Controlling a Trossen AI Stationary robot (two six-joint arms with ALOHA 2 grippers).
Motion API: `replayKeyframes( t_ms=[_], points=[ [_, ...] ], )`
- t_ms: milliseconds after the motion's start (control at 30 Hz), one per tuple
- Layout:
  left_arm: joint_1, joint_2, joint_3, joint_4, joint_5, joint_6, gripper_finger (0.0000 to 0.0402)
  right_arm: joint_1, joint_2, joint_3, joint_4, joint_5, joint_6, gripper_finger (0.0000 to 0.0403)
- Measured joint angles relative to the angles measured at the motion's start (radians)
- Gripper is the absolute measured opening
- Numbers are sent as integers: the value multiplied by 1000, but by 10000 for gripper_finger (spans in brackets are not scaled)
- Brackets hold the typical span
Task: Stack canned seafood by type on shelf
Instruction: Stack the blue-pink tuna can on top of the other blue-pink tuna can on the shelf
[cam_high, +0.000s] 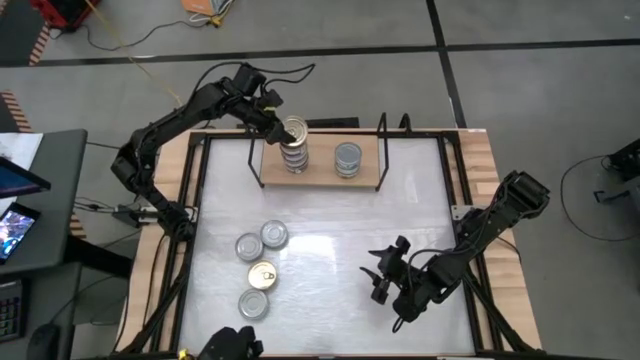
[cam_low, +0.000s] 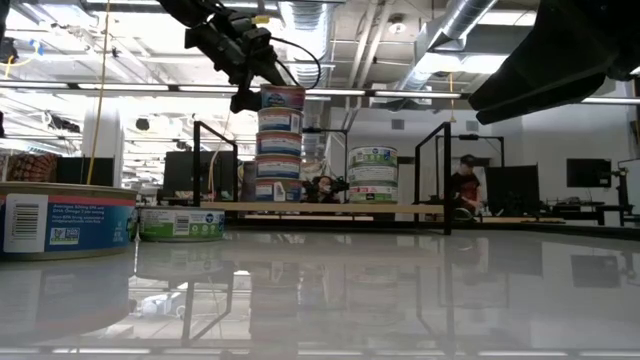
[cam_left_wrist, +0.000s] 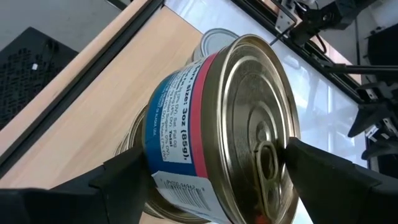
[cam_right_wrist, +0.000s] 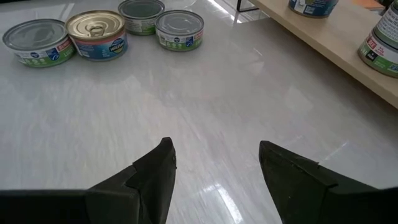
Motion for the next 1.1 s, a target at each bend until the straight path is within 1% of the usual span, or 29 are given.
replayKeyframes(
  t_ms=[133, 367, 467, 600, 767, 933, 1000, 1100],
  points=[
    [0, 0, 5, -3, -9, 4, 342, 0, 0, 0, 0, 0, 0, 260],
    [-3, 1, 61, -31, -24, 7, 342, 0, 0, 0, 0, 0, 0, 260],
    [-6, 2, 60, -64, -33, 11, 342, 0, 0, 0, 0, 0, 0, 260],
    [-6, 1, 60, -94, -76, 29, 342, 0, 0, 0, 0, 0, 0, 260],
    [-6, 0, 61, -102, -83, 34, 342, -1, 0, 0, 0, 0, 0, 260],
    [-6, 0, 61, -98, -88, 99, 342, -1, 0, 0, 0, 0, 0, 260],
    [-6, -1, 61, -87, -108, 117, 342, -1, 0, 0, 0, 0, 0, 260],
    [-7, -13, 61, -62, -171, 130, 342, -1, 0, 0, 0, 0, 0, 260]
  ],
)
